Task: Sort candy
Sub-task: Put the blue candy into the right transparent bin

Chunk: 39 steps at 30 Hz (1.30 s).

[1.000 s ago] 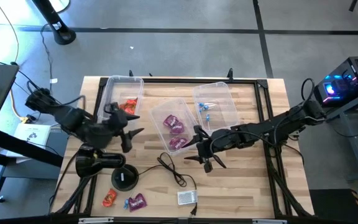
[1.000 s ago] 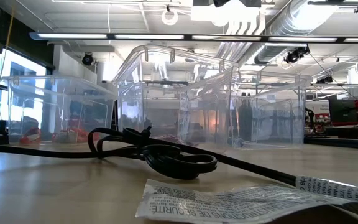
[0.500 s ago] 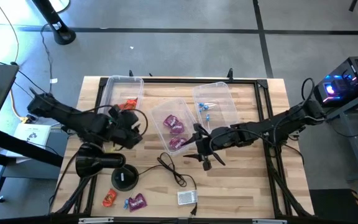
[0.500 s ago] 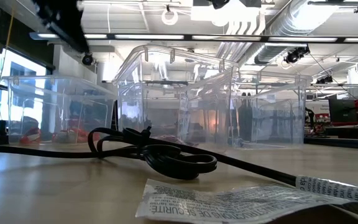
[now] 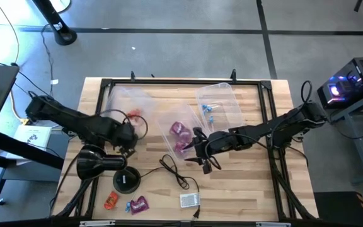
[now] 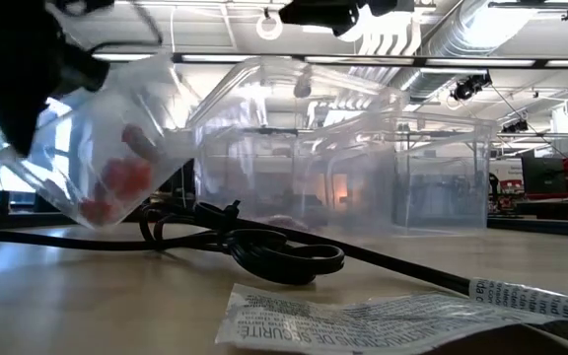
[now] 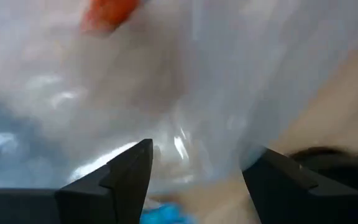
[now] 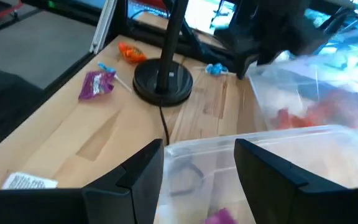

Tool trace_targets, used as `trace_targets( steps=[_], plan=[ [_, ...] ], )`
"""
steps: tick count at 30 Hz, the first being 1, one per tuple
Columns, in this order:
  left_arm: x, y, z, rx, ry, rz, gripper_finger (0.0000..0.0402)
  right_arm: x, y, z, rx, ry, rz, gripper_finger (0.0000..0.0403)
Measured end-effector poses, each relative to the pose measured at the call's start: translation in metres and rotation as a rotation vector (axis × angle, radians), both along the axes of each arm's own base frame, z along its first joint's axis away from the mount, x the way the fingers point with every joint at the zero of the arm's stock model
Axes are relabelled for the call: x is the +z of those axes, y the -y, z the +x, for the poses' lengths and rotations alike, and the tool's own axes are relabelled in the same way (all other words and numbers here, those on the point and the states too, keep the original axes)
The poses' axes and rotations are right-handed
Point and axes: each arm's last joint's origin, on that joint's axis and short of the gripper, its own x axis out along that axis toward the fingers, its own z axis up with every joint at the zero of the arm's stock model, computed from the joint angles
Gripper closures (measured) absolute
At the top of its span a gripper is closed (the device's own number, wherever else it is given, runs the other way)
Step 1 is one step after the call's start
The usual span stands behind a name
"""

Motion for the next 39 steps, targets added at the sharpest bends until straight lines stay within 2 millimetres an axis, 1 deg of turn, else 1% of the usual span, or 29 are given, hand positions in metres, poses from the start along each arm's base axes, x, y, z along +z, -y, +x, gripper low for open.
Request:
trace_targets(
  steps=[1, 2, 4, 7, 11, 15, 21, 24, 26, 28, 29, 32, 35, 39],
  plan=[
    [-0.001, 0.000, 0.000, -0.006, -0.009, 0.028, 0.0172, -0.001, 0.001, 0.001, -0.003, 0.006, 0.002, 0.0210],
    [0.000, 0.001, 0.003, -0.009, 0.028, 0.025, 0.0172, -0.001, 0.002, 0.002, -0.006, 0.010, 0.003, 0.0210],
    [0.006, 0.000, 0.005, -0.004, 0.064, 0.060, 0.0172, -0.001, 0.003, 0.003, -0.007, 0.006, 0.002, 0.0210],
    [0.009, -0.002, 0.007, -0.022, 0.065, 0.081, 0.0172, -0.001, 0.004, 0.003, -0.010, 0.009, 0.007, 0.0210],
    [0.022, -0.004, 0.012, -0.035, 0.097, 0.095, 0.0172, -0.001, 0.004, 0.003, -0.005, 0.008, 0.011, 0.0210],
    [0.041, -0.005, 0.018, -0.076, 0.161, 0.149, 0.0172, -0.001, 0.004, 0.003, -0.004, 0.013, 0.012, 0.0210],
    [0.078, -0.008, 0.022, -0.115, 0.243, 0.280, 0.0172, 0.000, 0.003, 0.004, -0.002, 0.024, 0.008, 0.0210],
    [0.092, -0.005, 0.023, -0.153, 0.275, 0.246, 0.0172, 0.001, 0.003, 0.004, -0.002, 0.025, 0.008, 0.0210],
    [0.095, -0.001, 0.021, -0.168, 0.263, 0.128, 0.0172, 0.001, 0.003, 0.004, -0.002, 0.024, 0.008, 0.0210],
    [0.093, 0.003, 0.015, -0.131, 0.197, -0.001, 0.0172, 0.001, 0.003, 0.004, -0.002, 0.024, 0.008, 0.0210],
    [0.090, 0.005, 0.012, -0.108, 0.156, -0.034, 0.0172, 0.001, 0.003, 0.004, -0.002, 0.024, 0.008, 0.0210],
    [0.074, 0.007, 0.002, -0.030, 0.039, -0.034, 0.0172, 0.000, 0.004, 0.003, -0.002, 0.023, 0.008, 0.0210],
    [0.051, 0.010, -0.004, 0.029, -0.051, -0.074, 0.0172, 0.000, 0.004, 0.003, -0.002, 0.017, 0.006, 0.0210],
    [0.011, 0.014, -0.012, 0.066, -0.157, -0.178, 0.0172, -0.002, 0.004, 0.003, -0.001, 0.001, 0.002, 0.0210]
  ],
)
